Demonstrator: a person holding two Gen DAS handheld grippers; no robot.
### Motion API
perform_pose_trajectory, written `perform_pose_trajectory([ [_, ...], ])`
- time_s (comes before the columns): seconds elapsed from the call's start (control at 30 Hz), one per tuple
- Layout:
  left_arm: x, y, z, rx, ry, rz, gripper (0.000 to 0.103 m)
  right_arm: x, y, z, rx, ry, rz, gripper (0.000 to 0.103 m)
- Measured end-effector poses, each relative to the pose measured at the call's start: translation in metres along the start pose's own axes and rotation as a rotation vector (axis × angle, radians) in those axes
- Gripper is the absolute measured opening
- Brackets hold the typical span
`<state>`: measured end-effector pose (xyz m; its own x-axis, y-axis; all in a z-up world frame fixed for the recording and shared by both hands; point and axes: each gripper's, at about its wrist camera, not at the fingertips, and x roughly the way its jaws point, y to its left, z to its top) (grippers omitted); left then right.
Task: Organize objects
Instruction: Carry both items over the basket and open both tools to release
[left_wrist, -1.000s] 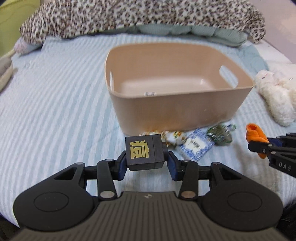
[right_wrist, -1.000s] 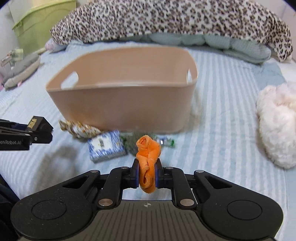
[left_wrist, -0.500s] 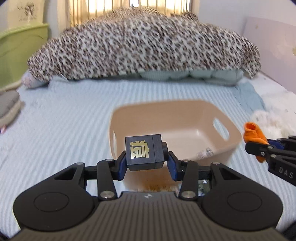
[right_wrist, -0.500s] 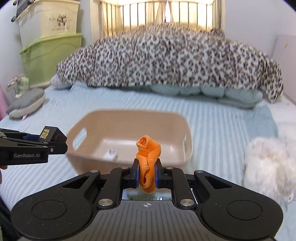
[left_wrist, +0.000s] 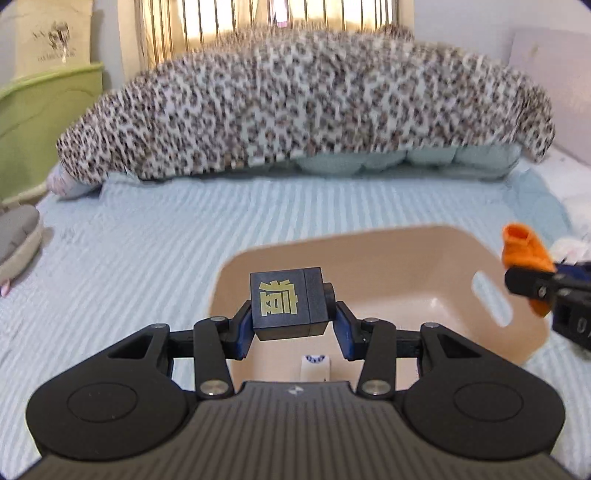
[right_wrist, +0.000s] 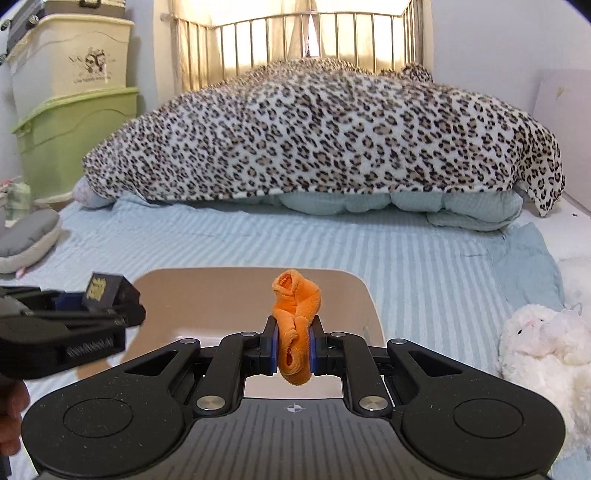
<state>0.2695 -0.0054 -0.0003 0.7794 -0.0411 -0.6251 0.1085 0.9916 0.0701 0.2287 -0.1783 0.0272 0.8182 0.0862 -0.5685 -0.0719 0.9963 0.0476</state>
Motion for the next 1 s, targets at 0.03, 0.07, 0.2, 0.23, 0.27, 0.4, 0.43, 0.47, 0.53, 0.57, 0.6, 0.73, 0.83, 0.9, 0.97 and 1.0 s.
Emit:
perform_pose_trajectory([
  [0.03,0.010,-0.001,-0.001,-0.002,0.023,0.002,0.046,0.006,0.000,0.000,-0.002,0.008,-0.006,0.014],
  [0.07,0.018,-0.001,-0.003,-0.005,0.049,0.007,0.046,0.013,0.000,0.000,-0.006,0.020,-0.013,0.014],
  [0.2,0.044,-0.003,-0.013,-0.003,0.139,0.017,0.046,0.045,0.003,-0.007,-0.046,0.113,-0.031,0.014],
  [0.23,0.048,-0.003,-0.015,0.004,0.155,0.022,0.046,0.052,0.003,-0.010,-0.051,0.136,-0.035,0.014],
  [0.27,0.051,-0.004,-0.018,0.013,0.169,0.022,0.046,0.059,0.003,-0.013,-0.056,0.158,-0.036,0.014],
  [0.4,0.056,-0.005,-0.024,0.028,0.203,0.022,0.046,0.069,0.005,-0.023,-0.071,0.212,-0.041,0.015],
  [0.43,0.056,-0.004,-0.025,0.026,0.207,0.023,0.046,0.069,0.006,-0.025,-0.078,0.213,-0.044,0.016],
  [0.47,0.055,-0.004,-0.025,0.020,0.210,0.024,0.047,0.068,0.006,-0.027,-0.082,0.210,-0.048,0.026],
  [0.53,0.049,-0.004,-0.021,0.013,0.213,0.017,0.051,0.063,0.007,-0.029,-0.092,0.198,-0.055,0.034],
  [0.57,0.043,-0.004,-0.019,0.013,0.205,0.014,0.061,0.060,0.007,-0.029,-0.097,0.187,-0.054,0.039],
  [0.6,0.037,-0.004,-0.017,0.016,0.187,0.016,0.067,0.055,0.007,-0.029,-0.101,0.177,-0.057,0.046],
  [0.73,0.004,-0.004,-0.011,0.043,0.104,0.035,0.082,0.024,0.005,-0.022,-0.108,0.108,-0.056,0.072],
  [0.83,-0.013,0.000,-0.011,0.041,0.081,0.023,0.084,0.000,0.001,-0.022,-0.105,0.074,-0.054,0.075],
  [0.9,-0.021,0.003,-0.013,0.039,0.086,0.015,0.085,-0.013,0.000,-0.027,-0.107,0.076,-0.051,0.078],
  [0.97,-0.030,0.004,-0.016,0.045,0.088,0.002,0.085,-0.022,-0.001,-0.031,-0.116,0.085,-0.048,0.080],
  [1.0,-0.035,0.004,-0.018,0.050,0.087,-0.005,0.085,-0.026,-0.002,-0.034,-0.124,0.092,-0.046,0.084],
])
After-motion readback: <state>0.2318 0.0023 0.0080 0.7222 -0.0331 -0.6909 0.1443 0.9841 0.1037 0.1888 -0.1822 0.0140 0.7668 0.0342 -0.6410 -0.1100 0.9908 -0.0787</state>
